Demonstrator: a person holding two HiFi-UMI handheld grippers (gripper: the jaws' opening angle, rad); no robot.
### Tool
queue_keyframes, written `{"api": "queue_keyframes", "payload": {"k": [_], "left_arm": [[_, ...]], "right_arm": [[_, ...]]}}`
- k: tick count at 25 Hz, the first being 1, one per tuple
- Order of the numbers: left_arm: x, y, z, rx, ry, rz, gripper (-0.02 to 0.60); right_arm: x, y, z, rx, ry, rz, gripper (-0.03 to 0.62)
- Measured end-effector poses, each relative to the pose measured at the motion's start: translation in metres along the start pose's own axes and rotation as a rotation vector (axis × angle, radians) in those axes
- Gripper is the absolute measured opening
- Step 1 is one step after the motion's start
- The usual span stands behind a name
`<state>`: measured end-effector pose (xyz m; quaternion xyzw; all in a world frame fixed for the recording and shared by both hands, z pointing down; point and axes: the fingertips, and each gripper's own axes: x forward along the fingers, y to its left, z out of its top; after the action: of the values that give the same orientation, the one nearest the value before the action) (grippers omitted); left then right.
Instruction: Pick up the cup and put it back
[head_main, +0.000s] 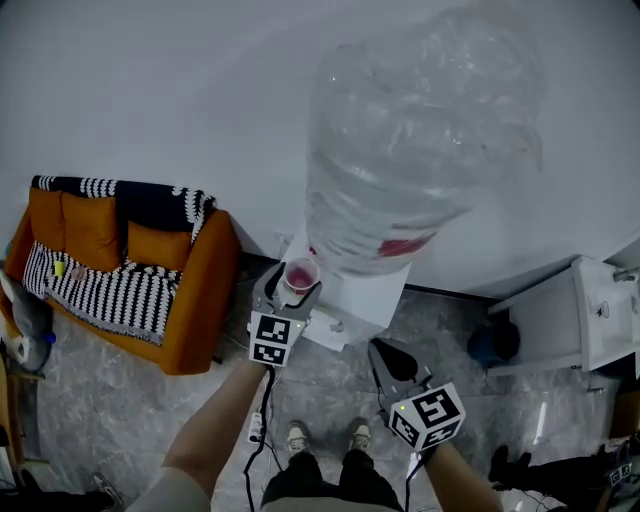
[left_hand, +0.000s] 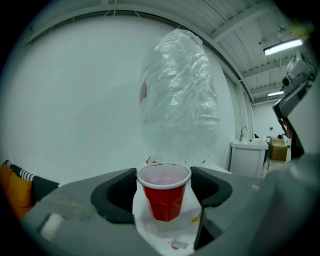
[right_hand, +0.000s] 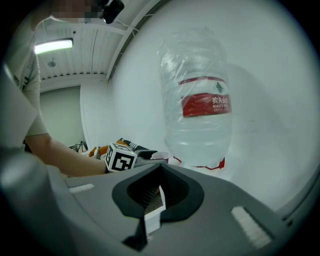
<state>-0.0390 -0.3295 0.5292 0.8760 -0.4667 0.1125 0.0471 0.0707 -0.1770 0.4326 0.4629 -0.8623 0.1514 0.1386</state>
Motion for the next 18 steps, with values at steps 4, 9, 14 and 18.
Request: {"api": "queue_keyframes", "payload": {"k": [4,9,14,18], "left_arm": [[-0.005,0.002,-0.002,-0.053,-0.034,0.014,0.350],[0.000,0.004,0.003,-0.086,-0.102,0.033,0.350],[0.017,0.008,0.013,-0.091,-0.143,0.039,0.350],[0.027,0.010,0.022,-0.072,-0.173,0.036,0.347]], "right_arm": [[-0.002,0.004,-0.007,0.008,0.004,0.003,0.003],[-0.006,0.002,-0.019,0.023,0.020,-0.005,0.003],[-0.009,-0.002,-0.028,0.032,0.036,-0.022,0.003],[-0.009,-0.006,-0.032,0.033,0.045,-0.032,0.003]]}}
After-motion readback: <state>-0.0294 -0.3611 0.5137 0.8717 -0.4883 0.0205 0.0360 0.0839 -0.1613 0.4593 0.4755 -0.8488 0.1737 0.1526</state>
